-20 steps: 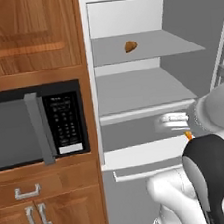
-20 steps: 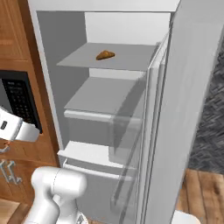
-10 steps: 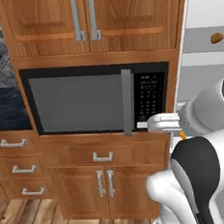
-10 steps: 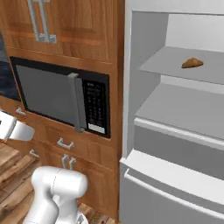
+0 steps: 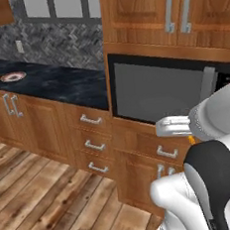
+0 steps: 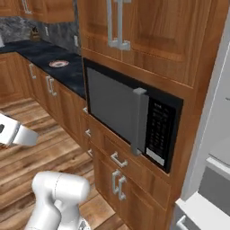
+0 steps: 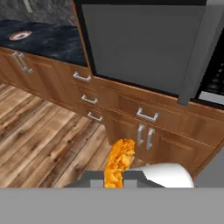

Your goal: Pick shrimp from the fridge and place it on the plate on the counter.

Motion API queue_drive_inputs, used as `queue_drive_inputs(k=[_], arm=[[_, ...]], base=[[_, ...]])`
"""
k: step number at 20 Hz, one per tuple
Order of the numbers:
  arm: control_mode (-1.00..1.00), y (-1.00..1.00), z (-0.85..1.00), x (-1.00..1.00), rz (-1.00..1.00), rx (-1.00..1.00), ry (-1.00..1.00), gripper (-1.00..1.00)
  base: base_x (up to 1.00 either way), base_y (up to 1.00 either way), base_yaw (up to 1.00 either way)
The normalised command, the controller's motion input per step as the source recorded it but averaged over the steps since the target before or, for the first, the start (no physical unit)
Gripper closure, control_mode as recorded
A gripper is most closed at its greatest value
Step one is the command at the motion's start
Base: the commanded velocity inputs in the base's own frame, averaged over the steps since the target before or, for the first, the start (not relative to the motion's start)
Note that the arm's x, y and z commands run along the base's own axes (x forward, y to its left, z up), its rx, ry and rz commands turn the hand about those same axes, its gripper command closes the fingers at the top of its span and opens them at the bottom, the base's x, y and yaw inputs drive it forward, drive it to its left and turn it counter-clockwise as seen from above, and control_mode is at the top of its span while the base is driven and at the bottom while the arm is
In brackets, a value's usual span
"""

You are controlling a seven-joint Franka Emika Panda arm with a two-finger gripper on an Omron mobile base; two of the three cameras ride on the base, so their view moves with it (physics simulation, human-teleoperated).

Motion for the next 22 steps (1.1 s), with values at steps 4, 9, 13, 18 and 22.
queue_drive_inputs(k=[4,9,13,18,22], arm=[[1.0,0.0,0.0,0.0,0.0,0.0,0.0,1.0],[1.0,0.0,0.0,0.0,0.0,0.0,0.0,1.0],[1.0,0.0,0.0,0.0,0.0,0.0,0.0,1.0],[1.0,0.0,0.0,0.0,0.0,0.0,0.0,1.0],[1.0,0.0,0.0,0.0,0.0,0.0,0.0,1.0]], base=[[1.0,1.0,0.13],[1.0,1.0,0.03],[1.0,0.96,0.0],[1.0,0.72,-0.01],[1.0,0.78,-0.07]])
